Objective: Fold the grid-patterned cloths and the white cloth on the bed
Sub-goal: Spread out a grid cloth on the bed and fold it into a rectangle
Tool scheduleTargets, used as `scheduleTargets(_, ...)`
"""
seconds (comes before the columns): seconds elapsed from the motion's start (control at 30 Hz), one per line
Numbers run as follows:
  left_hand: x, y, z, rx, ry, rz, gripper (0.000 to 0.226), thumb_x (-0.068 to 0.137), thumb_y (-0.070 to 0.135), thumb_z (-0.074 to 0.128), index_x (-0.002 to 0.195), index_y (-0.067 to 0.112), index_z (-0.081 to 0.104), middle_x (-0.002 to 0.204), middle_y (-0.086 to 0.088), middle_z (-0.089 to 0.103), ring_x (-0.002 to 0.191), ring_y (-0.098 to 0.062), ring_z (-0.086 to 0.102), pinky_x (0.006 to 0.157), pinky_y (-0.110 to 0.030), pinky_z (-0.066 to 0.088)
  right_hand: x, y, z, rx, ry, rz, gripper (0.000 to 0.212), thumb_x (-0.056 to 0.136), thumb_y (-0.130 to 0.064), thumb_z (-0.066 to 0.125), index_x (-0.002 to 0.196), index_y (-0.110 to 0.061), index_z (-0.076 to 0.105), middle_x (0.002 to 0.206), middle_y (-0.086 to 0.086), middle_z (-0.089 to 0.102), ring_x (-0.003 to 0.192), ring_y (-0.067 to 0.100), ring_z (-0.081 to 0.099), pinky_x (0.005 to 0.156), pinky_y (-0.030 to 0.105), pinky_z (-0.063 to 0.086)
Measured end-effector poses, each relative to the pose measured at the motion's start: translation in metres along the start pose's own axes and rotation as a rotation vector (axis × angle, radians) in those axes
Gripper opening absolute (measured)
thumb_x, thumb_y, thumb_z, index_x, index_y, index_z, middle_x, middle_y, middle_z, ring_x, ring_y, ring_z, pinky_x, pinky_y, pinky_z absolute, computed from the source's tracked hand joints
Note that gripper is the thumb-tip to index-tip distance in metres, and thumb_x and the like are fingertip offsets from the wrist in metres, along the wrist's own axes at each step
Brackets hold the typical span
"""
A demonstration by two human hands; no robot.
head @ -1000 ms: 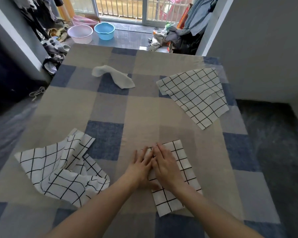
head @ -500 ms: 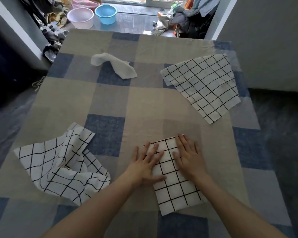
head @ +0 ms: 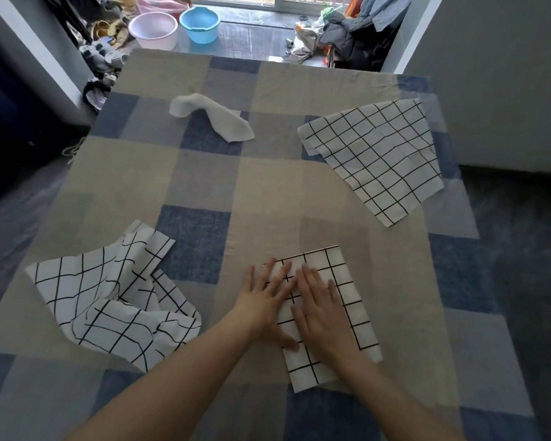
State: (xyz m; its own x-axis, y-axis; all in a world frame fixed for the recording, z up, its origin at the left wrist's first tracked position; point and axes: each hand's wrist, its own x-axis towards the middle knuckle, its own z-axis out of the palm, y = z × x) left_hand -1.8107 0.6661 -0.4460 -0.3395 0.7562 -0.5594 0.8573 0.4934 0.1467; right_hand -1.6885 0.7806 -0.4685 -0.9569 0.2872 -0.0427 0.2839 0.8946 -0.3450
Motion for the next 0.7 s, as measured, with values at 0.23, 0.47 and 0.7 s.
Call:
scheduleTargets(0.23,-0.001,-0.002,0.002,0.005,0.032,0.023,0.139,0.053,0.09,0.055,0.147,0.03,-0.027,0.15,0.001,-0.042,0.131,-0.028,-0.047,0.111,-0.06,-0.018,-0.025,0.041,-0.01,-0.138,-0.086,0.067,0.062,0.098,-0.041,0.025,0.154,-0.021,0.008,0.162,-0.004,0.001,0.148,0.011,-0.001,0.118,0.042,0.005)
scheduleTargets(0.47,-0.011,0.048,-0.006,-0.274,0.439,-0.068,0.075,0.093,0.064,0.018,0.155,0.024,0.004,0.159,0.001,-0.023,0.143,-0.018,-0.029,0.117,-0.045,-0.014,-0.026,0.044,-0.008,-0.138,-0.1,0.098,0.061,0.098,-0.044,0.019,0.154,-0.023,0.009,0.162,-0.005,0.0,0.148,0.01,-0.001,0.118,0.041,0.004)
scheduleTargets(0.7,-0.005,0.08,0.037,-0.321,0.435,-0.09,0.067,0.099,0.054,0.016,0.155,0.021,0.001,0.162,-0.003,-0.012,0.148,-0.02,-0.015,0.117,-0.047,-0.001,-0.027,0.047,-0.007,-0.194,-0.114,0.069,0.064,0.096,-0.04,0.024,0.154,-0.019,0.009,0.162,-0.001,0.001,0.148,0.012,-0.003,0.118,0.042,0.005)
